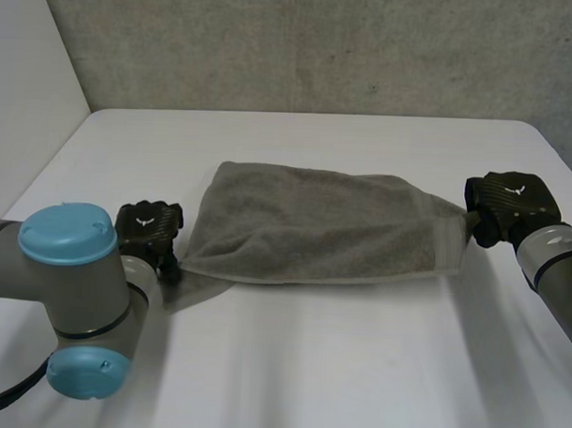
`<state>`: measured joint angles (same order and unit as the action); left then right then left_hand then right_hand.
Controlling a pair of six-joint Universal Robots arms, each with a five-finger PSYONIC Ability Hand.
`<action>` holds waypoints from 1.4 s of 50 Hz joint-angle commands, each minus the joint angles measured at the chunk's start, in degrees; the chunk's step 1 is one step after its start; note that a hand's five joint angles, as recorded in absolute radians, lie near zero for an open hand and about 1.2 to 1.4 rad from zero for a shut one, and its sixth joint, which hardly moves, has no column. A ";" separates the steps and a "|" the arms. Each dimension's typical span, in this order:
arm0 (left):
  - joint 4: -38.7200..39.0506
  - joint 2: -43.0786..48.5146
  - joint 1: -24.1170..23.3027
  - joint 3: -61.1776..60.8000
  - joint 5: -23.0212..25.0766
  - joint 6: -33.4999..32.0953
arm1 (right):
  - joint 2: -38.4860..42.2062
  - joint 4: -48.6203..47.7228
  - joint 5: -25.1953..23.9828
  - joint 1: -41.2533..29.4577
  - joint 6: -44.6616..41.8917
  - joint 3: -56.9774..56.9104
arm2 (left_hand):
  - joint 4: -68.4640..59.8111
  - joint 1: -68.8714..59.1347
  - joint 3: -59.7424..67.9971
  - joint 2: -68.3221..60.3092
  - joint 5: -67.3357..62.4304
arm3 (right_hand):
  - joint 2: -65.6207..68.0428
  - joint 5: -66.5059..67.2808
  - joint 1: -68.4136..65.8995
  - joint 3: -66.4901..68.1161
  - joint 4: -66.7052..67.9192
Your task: Fold the towel.
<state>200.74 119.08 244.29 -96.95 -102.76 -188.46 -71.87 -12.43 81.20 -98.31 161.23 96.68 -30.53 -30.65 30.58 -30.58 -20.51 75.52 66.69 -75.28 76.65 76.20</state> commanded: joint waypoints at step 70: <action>-2.63 -9.13 -9.88 -7.81 8.81 9.17 | -0.82 -2.16 1.15 3.66 -0.03 -0.26 | 1.47 1.59 -1.53 1.53 1.46 | 4.48 3.31 -4.72 3.35 3.80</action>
<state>199.19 110.23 236.58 -103.79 -94.77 -180.11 -73.05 -14.59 82.36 -94.73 161.21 96.48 -25.76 -25.95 25.87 -25.81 -15.58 75.52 66.70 -75.31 76.66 76.20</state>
